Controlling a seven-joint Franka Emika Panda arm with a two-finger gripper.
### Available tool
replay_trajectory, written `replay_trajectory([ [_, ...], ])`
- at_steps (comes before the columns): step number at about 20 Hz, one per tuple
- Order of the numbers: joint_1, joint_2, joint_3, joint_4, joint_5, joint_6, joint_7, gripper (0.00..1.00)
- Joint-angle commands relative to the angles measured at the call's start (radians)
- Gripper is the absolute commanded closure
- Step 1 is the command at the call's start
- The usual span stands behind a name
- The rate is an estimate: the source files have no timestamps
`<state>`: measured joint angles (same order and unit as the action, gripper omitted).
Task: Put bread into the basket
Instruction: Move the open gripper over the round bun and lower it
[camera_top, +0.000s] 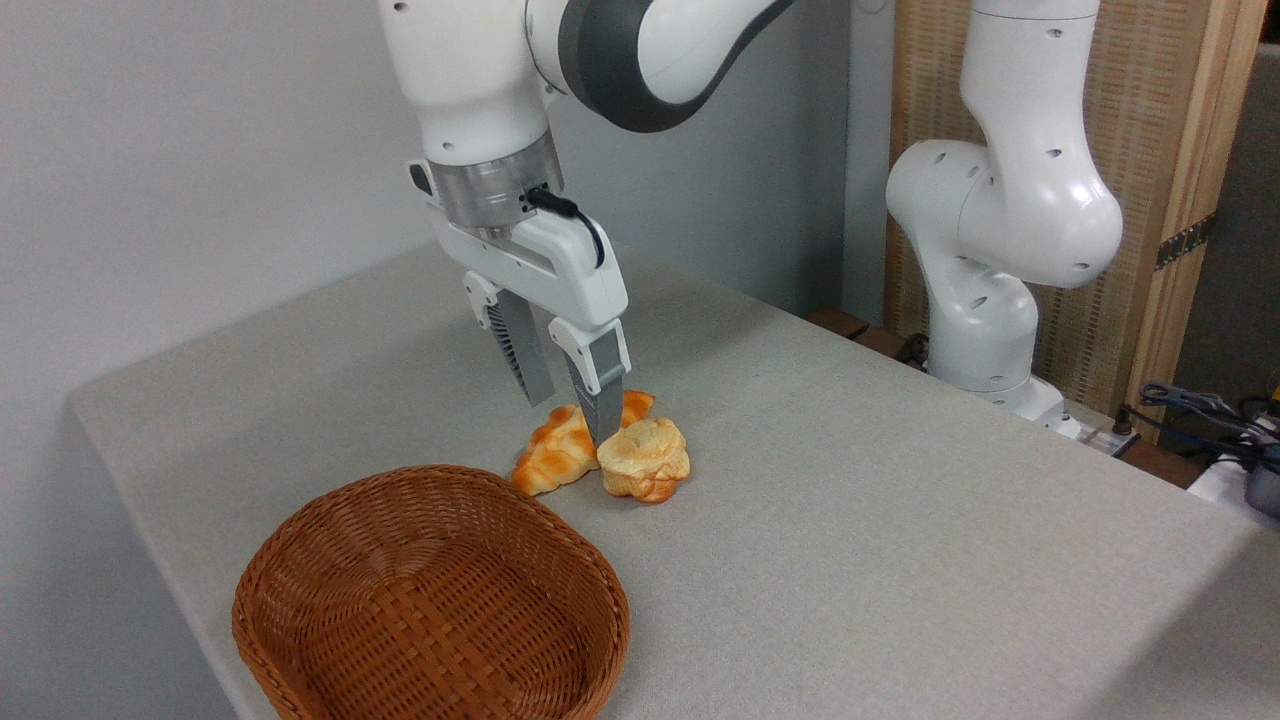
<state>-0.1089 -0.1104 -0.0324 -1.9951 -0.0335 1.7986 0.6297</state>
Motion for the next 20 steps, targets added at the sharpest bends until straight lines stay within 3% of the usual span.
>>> replay_trajectory([
  [1,-0.005,-0.022,0.006,-0.021,-0.011,-0.015,0.077,0.0],
  [20,-0.011,-0.04,-0.004,-0.021,-0.014,-0.018,0.085,0.0],
])
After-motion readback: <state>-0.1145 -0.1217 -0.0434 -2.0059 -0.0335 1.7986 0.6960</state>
